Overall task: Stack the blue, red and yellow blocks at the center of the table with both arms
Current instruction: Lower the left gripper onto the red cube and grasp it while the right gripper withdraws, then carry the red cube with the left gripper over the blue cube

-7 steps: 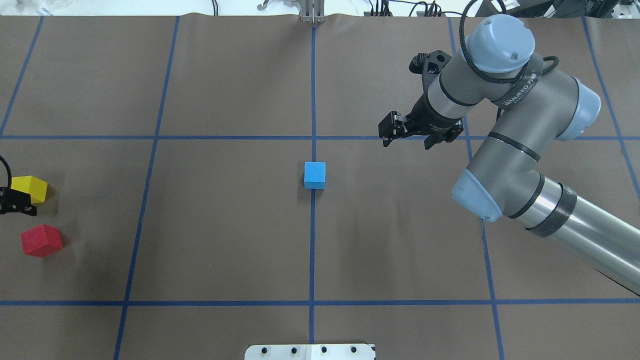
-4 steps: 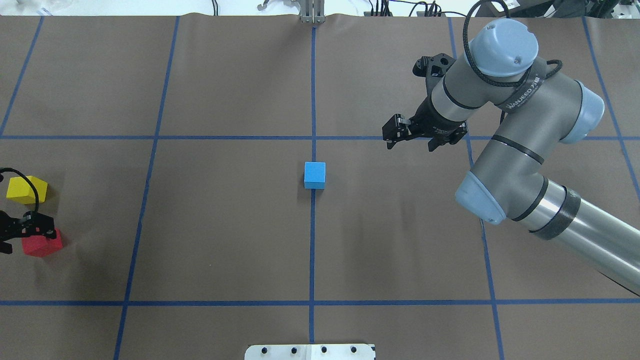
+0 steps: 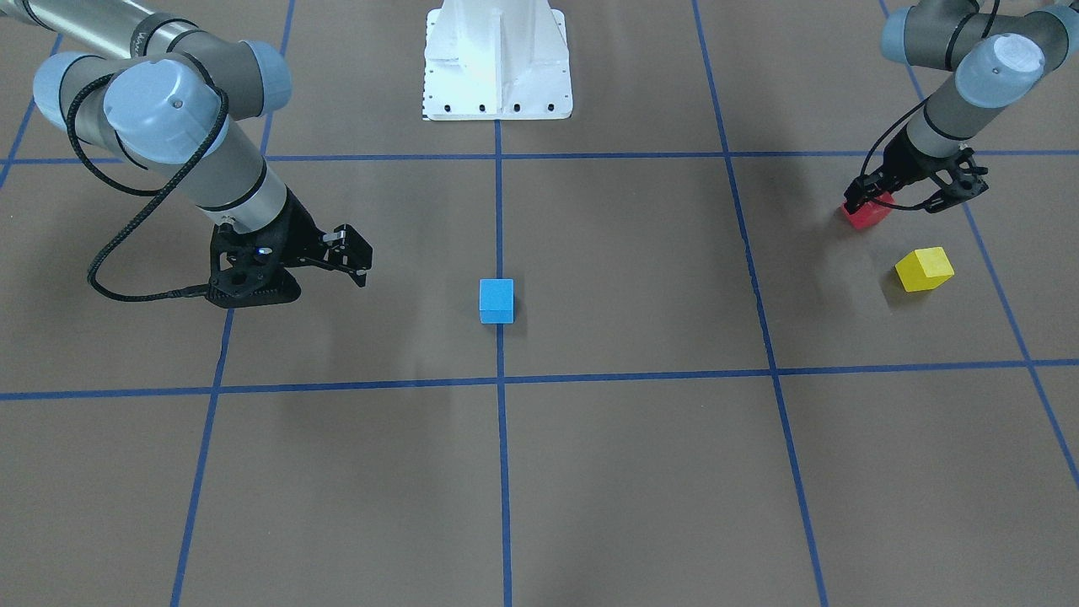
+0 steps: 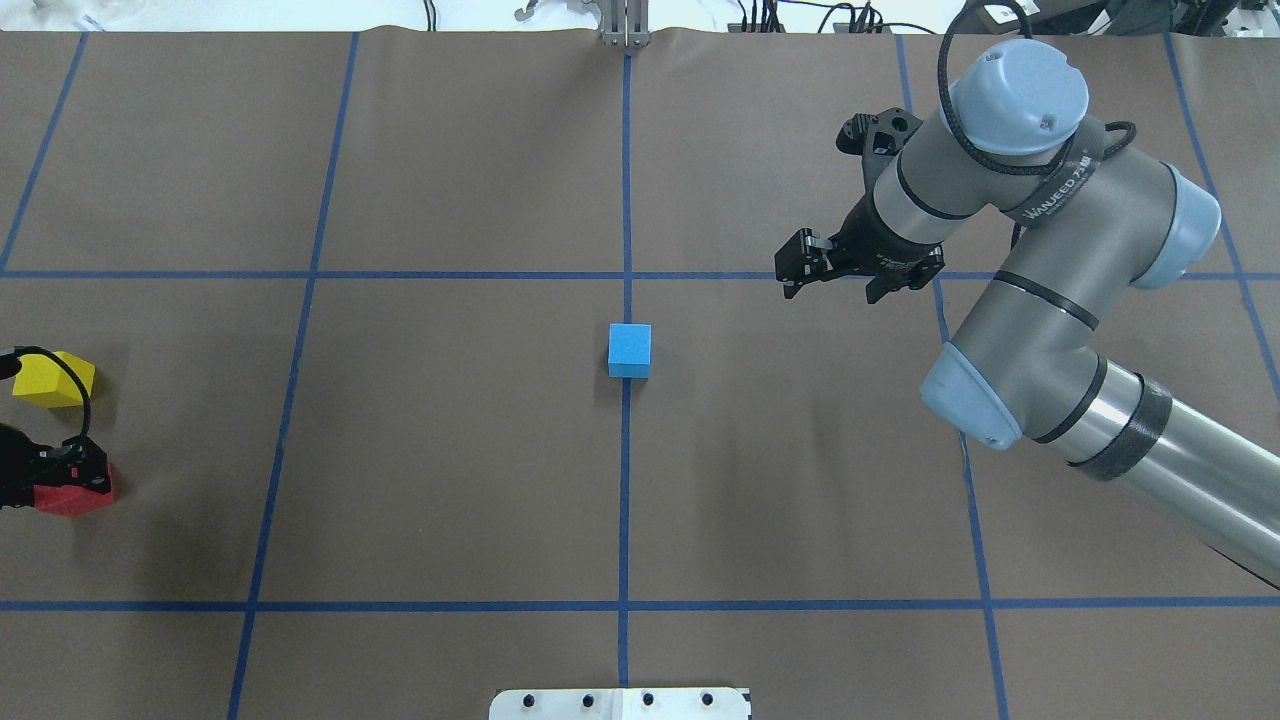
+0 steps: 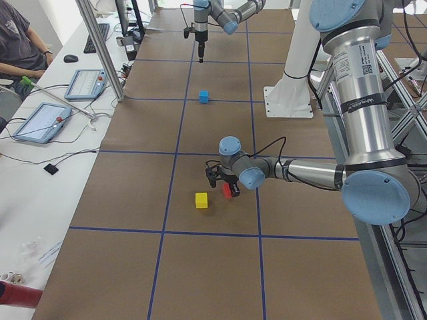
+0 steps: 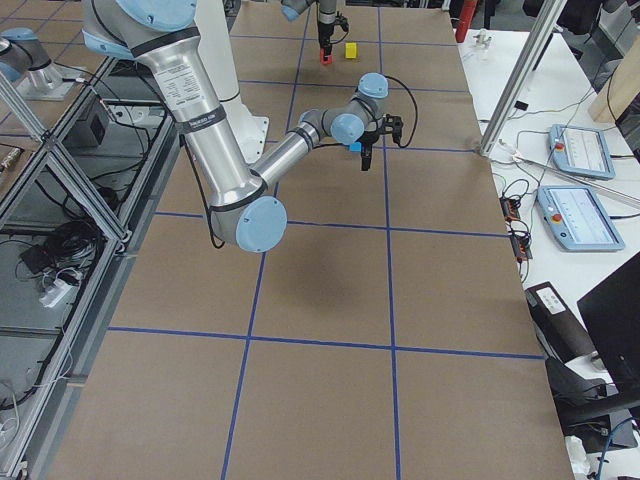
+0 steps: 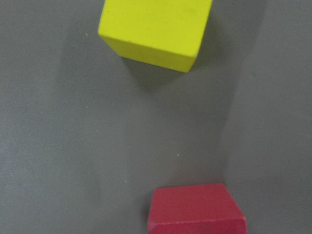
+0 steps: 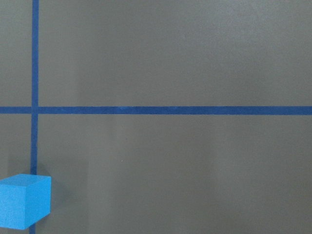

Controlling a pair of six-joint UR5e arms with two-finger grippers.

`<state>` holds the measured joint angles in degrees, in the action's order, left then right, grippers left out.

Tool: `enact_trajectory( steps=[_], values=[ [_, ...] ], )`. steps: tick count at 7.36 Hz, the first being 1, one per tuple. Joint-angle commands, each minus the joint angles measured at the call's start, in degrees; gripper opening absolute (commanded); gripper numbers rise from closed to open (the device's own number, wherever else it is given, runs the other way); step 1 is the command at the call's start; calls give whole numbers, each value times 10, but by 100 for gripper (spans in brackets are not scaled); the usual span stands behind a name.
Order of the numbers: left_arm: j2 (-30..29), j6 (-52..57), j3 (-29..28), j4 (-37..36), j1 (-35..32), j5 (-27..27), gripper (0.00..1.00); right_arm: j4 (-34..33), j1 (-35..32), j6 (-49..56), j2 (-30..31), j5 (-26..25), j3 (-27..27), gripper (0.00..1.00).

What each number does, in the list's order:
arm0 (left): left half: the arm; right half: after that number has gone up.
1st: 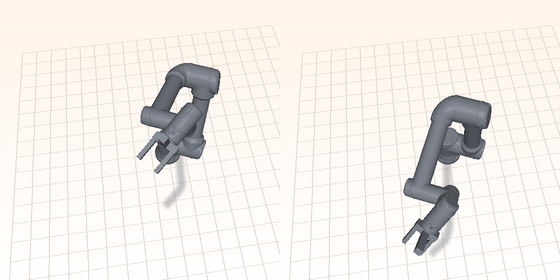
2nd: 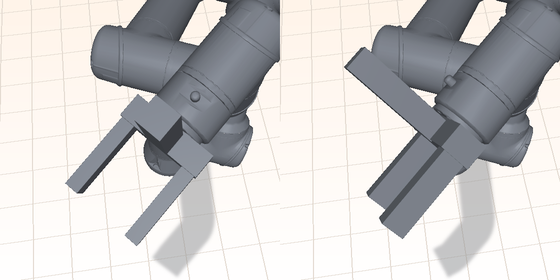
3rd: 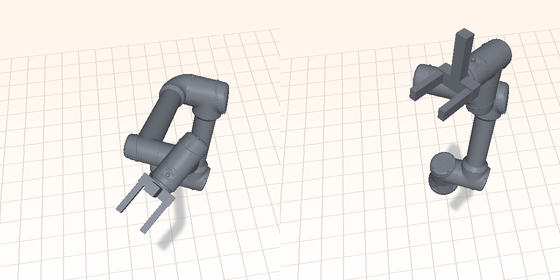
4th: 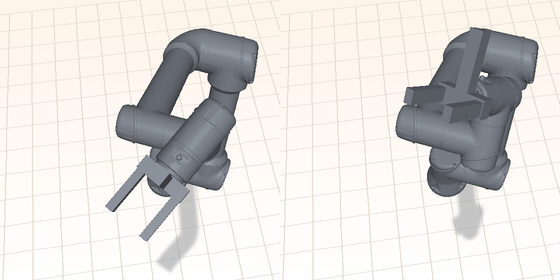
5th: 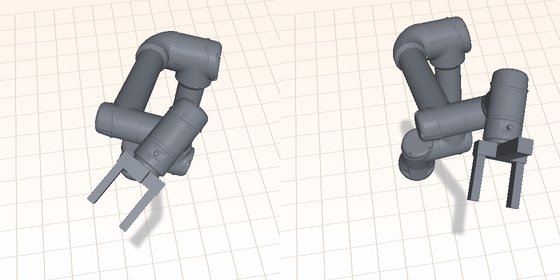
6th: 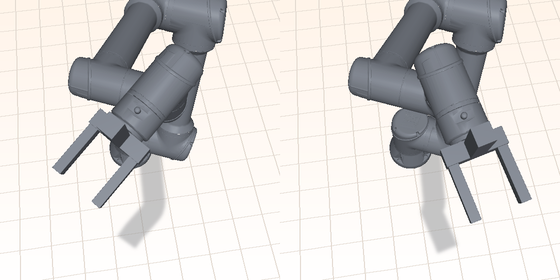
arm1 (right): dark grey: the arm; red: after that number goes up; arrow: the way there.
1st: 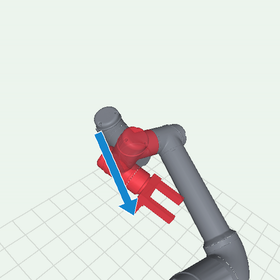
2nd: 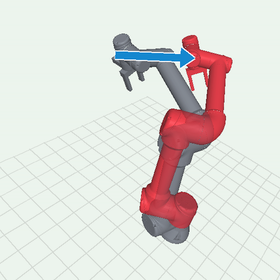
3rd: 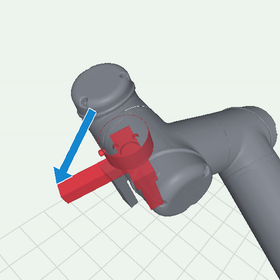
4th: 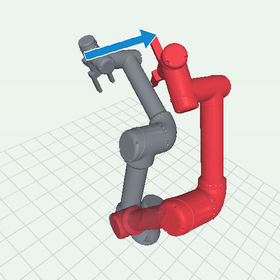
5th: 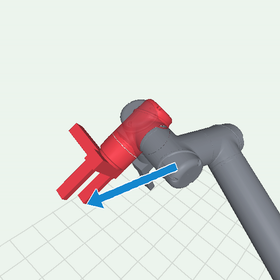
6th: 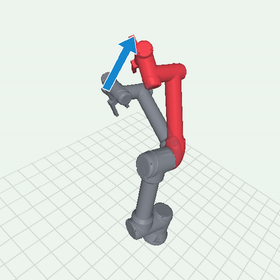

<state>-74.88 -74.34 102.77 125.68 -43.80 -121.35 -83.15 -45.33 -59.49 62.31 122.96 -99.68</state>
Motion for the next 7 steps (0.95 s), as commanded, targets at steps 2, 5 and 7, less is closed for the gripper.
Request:
enact_trajectory(
  steps=[2,5,7],
  values=[
    [-37,1,71,-6,-1,-55,0,0,-34,9,41,8,-35,100],
    [-306,9,75,-211,20,-52,0,5,-86,165,149,10,-63,100],
    [-500,78,35,-394,73,14,0,6,-126,224,191,10,-63,100]
  ],
)
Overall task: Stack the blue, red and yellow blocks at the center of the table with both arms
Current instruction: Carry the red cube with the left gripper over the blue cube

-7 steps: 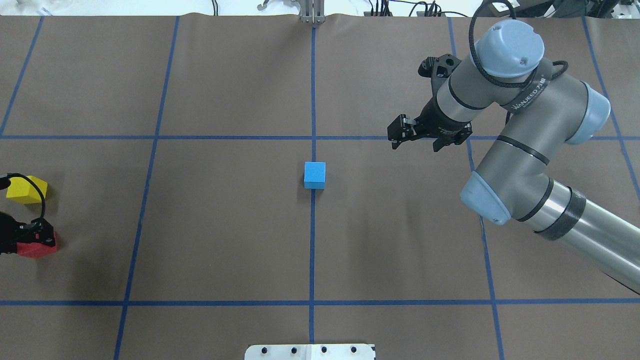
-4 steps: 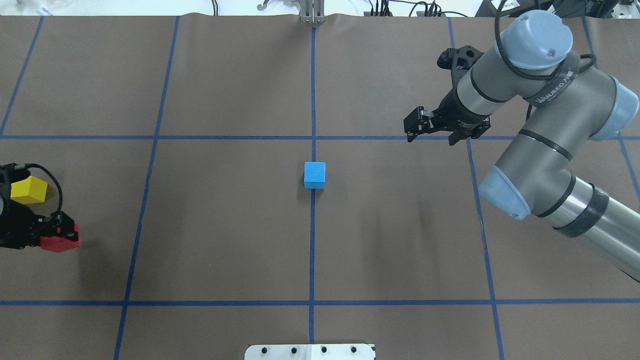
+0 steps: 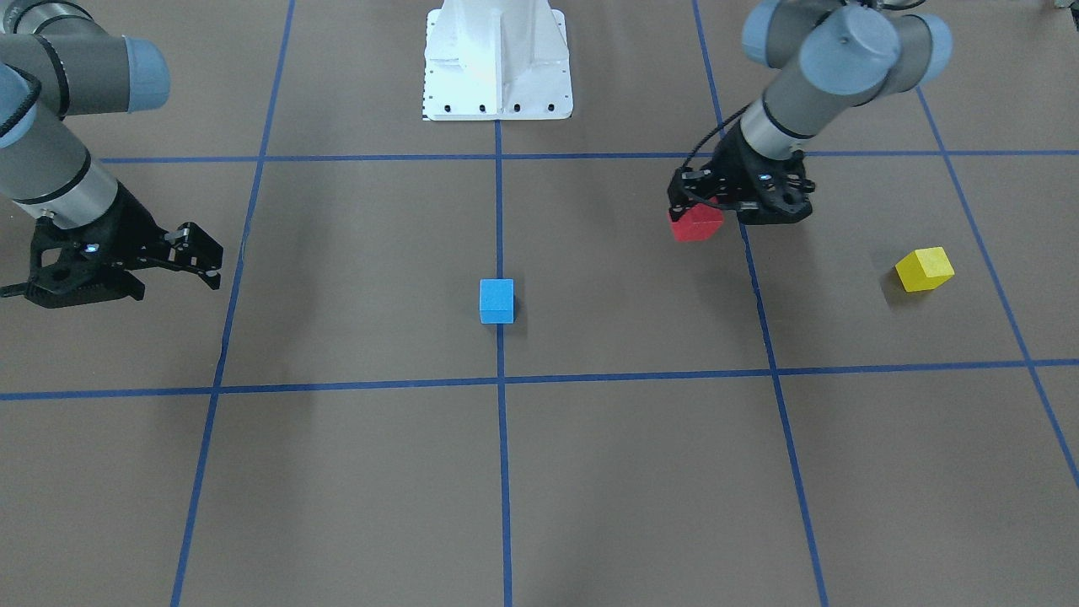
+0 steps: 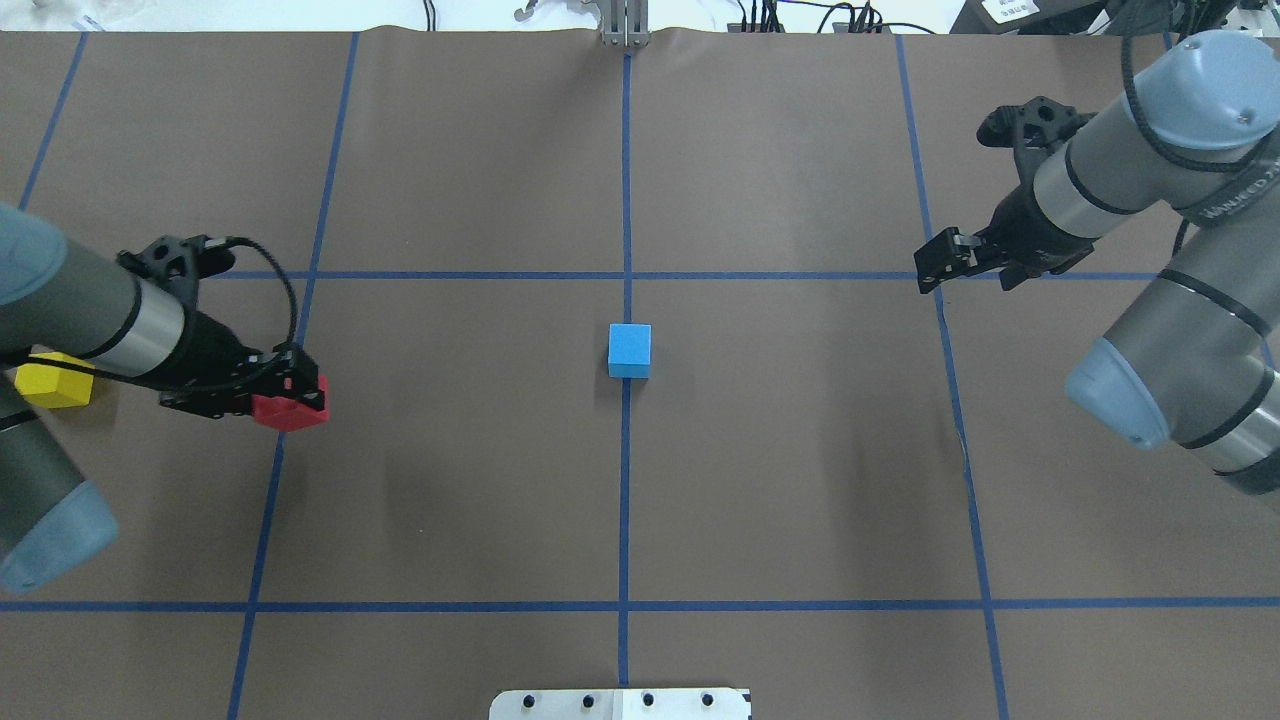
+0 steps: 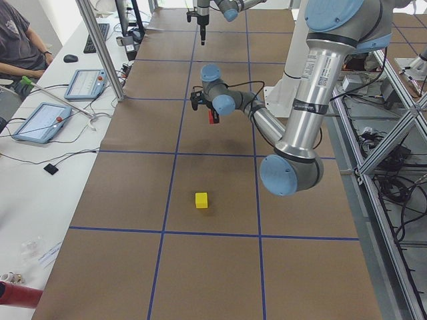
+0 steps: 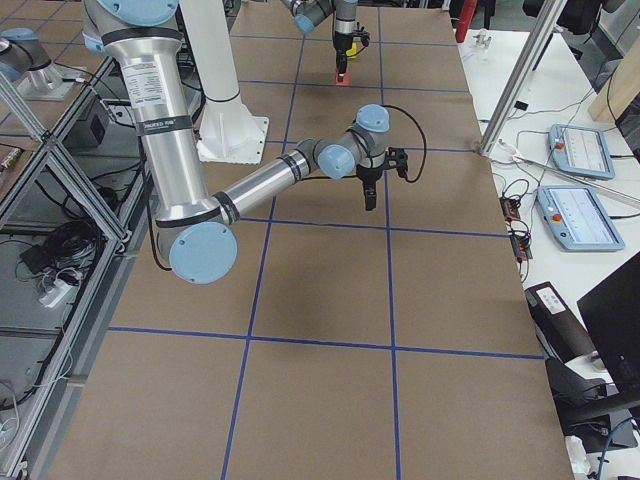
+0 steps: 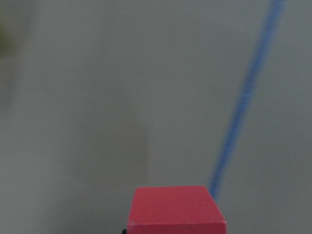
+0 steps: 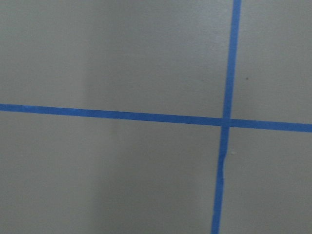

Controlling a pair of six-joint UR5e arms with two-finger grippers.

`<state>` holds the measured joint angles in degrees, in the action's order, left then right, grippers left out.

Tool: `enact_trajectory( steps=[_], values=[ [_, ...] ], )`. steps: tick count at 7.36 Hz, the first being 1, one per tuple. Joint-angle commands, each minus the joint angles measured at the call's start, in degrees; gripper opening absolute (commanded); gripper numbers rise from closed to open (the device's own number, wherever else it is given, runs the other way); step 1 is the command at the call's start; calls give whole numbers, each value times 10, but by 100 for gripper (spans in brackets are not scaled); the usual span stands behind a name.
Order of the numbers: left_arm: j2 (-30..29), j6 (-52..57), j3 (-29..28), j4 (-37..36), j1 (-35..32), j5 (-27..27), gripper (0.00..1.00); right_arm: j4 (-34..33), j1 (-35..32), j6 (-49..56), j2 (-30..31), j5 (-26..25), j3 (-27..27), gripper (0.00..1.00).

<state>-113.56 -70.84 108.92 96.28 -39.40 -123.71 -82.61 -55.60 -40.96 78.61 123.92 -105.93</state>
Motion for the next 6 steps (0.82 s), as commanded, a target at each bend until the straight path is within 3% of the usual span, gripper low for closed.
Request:
enact_trajectory(
  steps=[1,2,3,6],
  values=[
    [-185,66,-101,-101,32,51,0,1,-36,68,49,-1,-1,100],
    [-264,92,-189,-101,34,53,0,3,-48,88,65,-1,0,100],
    [-300,138,-238,-101,34,65,0,3,-50,87,67,-3,2,100],
    [-351,151,-335,-93,56,102,0,3,-49,82,67,-3,3,100]
  ],
)
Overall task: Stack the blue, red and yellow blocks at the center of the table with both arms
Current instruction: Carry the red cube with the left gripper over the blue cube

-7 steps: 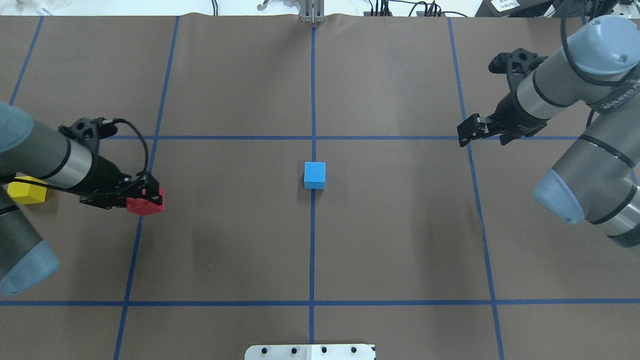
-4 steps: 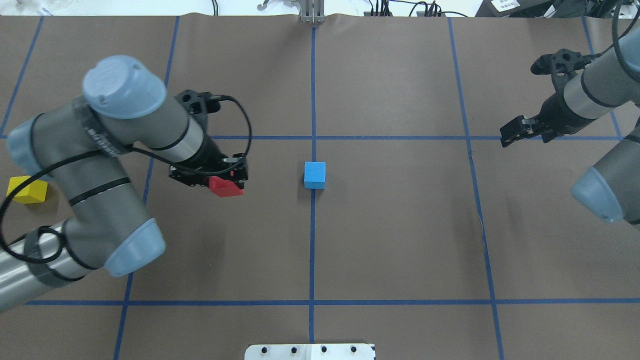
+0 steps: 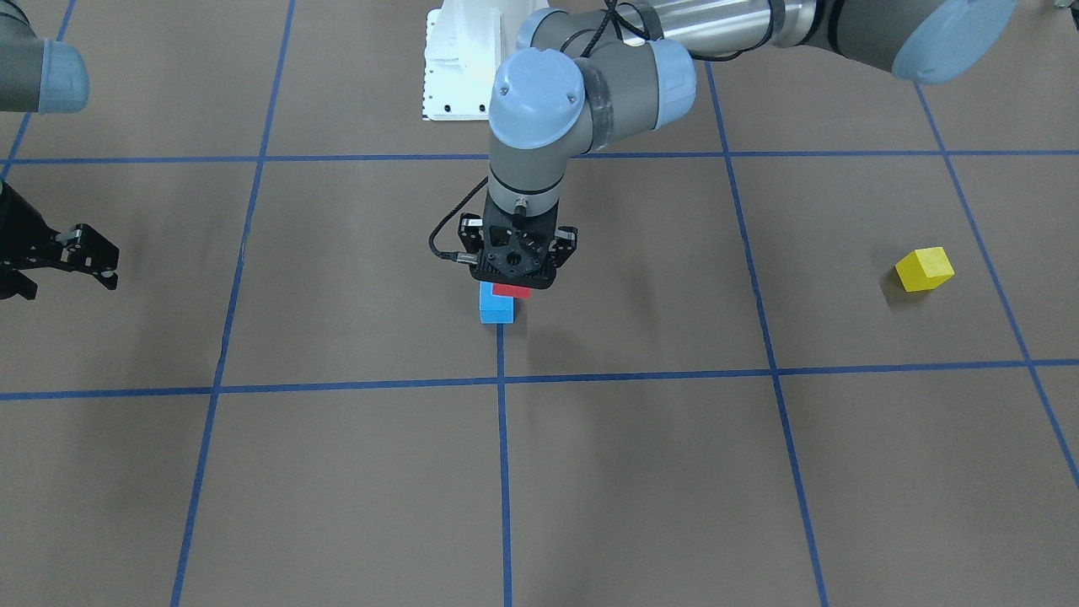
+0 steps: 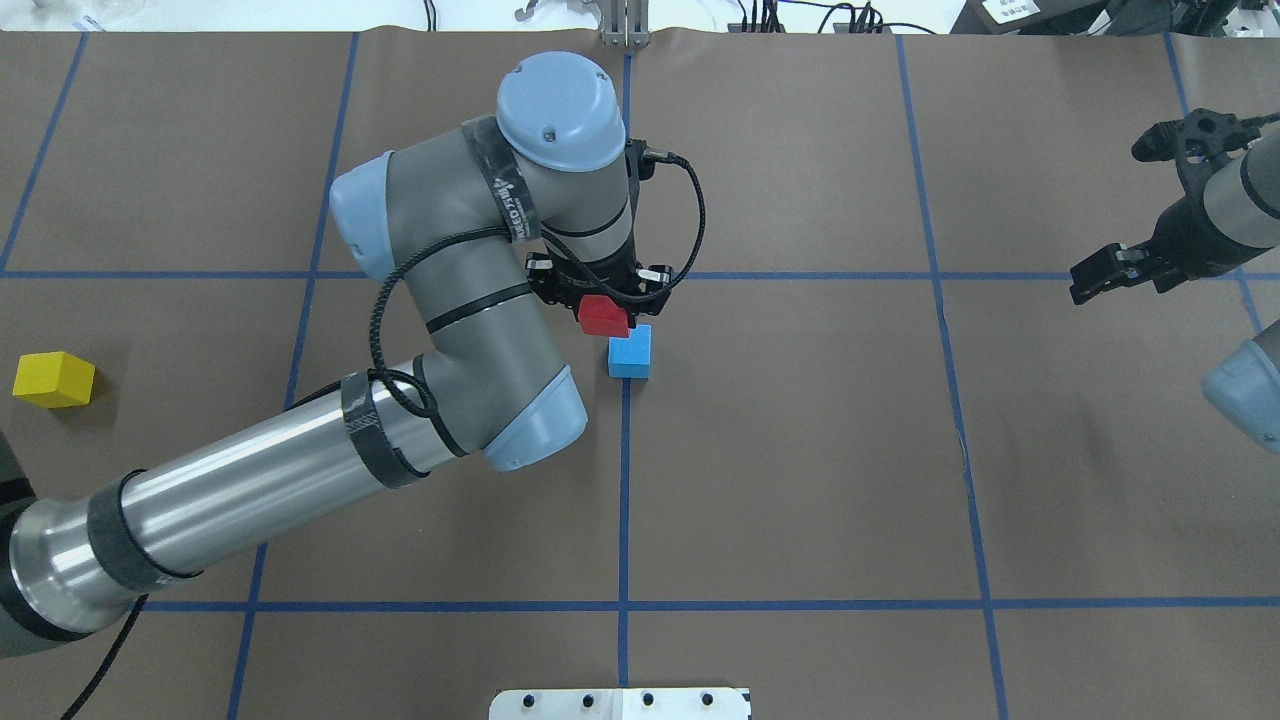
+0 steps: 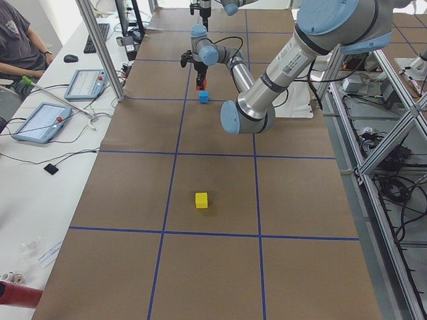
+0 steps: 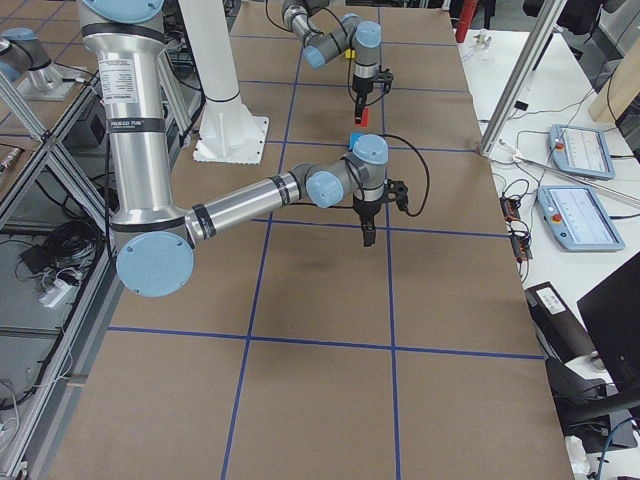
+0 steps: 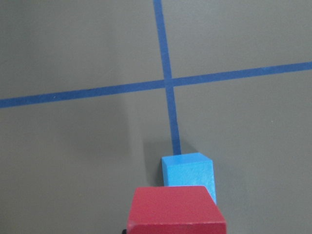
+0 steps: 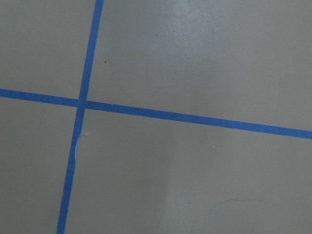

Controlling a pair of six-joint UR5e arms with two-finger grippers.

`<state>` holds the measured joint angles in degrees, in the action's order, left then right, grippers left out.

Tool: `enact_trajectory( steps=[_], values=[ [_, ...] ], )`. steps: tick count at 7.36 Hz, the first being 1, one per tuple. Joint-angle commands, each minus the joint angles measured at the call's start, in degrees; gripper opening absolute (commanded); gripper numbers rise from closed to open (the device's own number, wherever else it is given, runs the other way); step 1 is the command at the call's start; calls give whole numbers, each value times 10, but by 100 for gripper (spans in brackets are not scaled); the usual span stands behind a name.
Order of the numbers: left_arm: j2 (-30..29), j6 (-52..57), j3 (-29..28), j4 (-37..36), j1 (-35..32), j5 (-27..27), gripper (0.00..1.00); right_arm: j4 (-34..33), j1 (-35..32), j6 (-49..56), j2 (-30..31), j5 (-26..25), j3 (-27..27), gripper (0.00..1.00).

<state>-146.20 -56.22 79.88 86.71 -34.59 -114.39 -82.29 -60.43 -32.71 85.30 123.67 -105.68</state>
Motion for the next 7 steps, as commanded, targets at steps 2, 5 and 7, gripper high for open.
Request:
enact_trajectory(
  steps=[2,5,7],
  values=[
    [-24,-3,-58,6,23,10,0,-1,0,-2,0,0,1,100],
    [-24,-4,-63,7,23,10,0,-1,0,-2,0,0,1,100],
    [-24,-32,-63,7,24,10,0,-1,0,-2,0,0,1,100]
  ],
)
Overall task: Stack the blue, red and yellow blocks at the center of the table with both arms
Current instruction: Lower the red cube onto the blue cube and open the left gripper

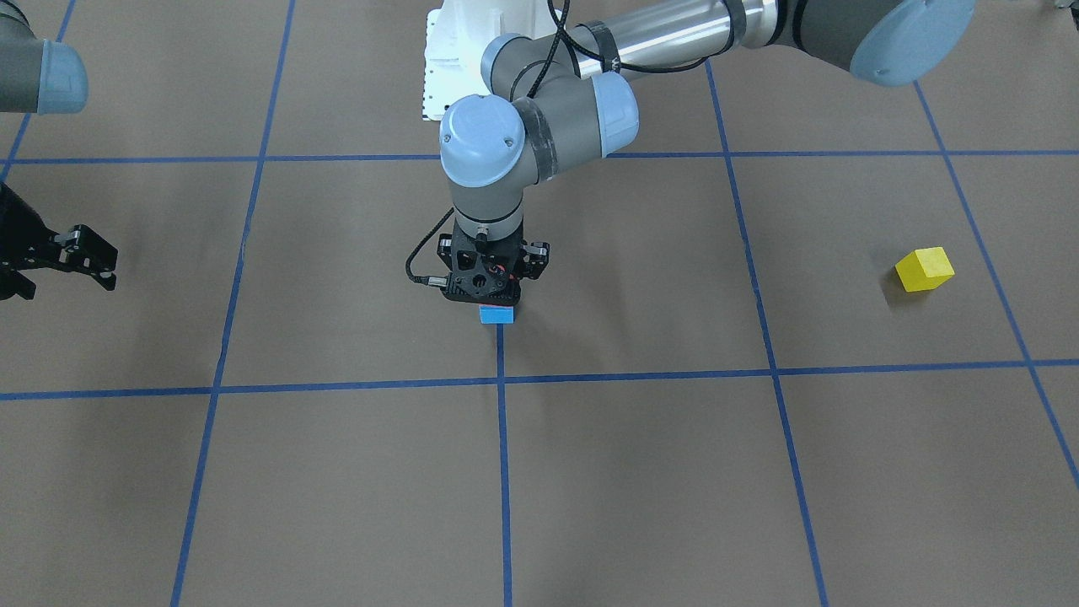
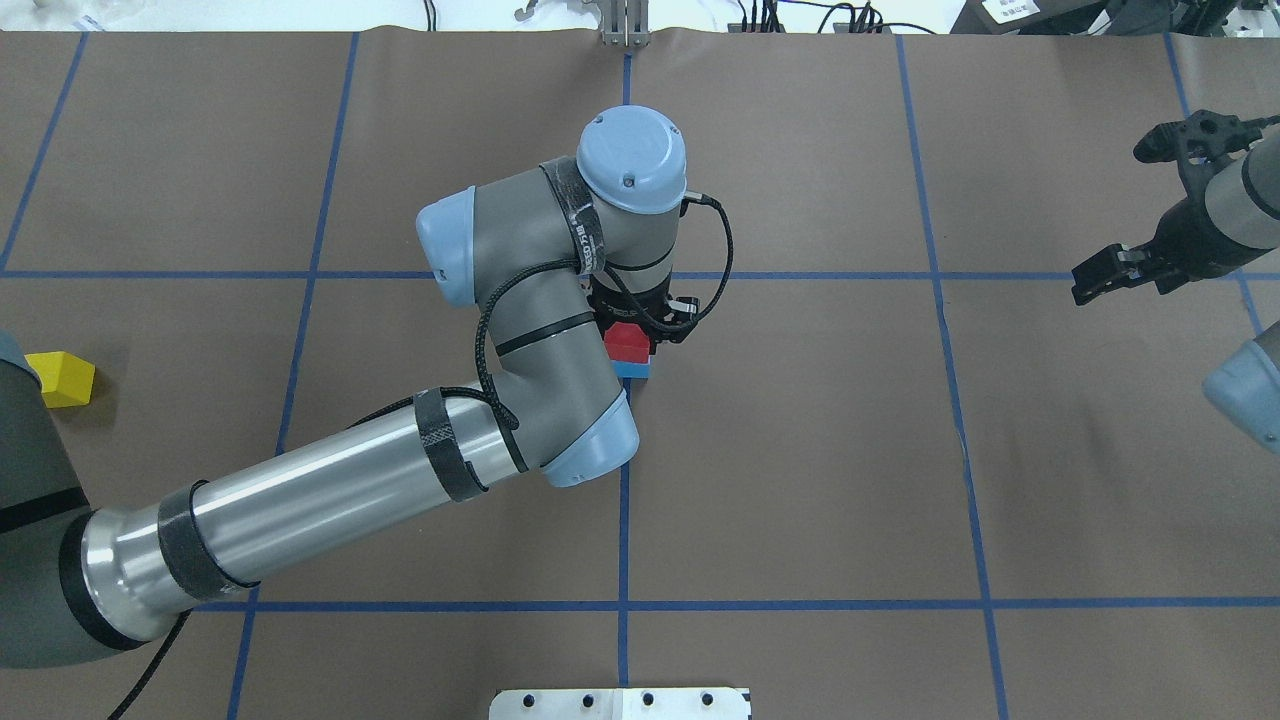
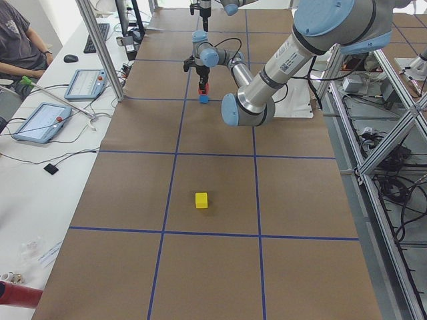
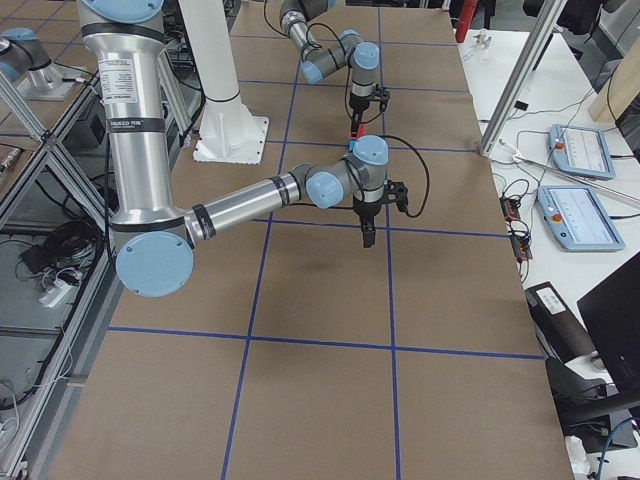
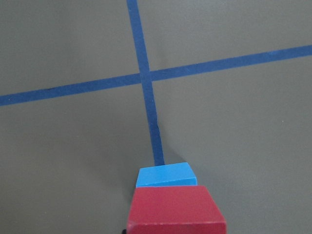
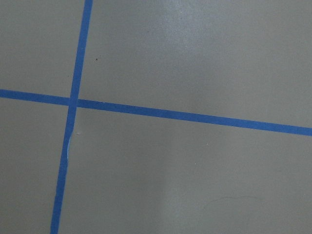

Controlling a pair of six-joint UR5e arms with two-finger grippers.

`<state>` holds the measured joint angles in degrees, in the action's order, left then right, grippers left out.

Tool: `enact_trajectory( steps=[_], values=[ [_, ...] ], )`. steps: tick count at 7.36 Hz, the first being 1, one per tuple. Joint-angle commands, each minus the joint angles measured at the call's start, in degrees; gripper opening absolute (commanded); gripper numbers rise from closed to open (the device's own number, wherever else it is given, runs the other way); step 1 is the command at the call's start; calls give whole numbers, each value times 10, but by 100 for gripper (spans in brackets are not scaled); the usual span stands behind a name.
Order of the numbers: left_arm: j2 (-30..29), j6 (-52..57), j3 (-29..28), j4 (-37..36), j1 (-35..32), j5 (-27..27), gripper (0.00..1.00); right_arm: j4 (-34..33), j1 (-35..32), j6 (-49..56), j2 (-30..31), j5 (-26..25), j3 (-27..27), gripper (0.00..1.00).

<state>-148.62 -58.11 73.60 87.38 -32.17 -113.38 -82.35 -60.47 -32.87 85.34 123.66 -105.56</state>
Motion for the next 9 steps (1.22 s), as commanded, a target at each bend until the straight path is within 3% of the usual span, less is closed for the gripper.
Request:
enact_trajectory(
  steps=[1,9],
  values=[
    [-1,-13,-1,2,0,0,0,0,1,0,0,0,1,100],
    [1,-42,-8,12,0,0,0,0,1,-1,0,0,0,100]
  ],
)
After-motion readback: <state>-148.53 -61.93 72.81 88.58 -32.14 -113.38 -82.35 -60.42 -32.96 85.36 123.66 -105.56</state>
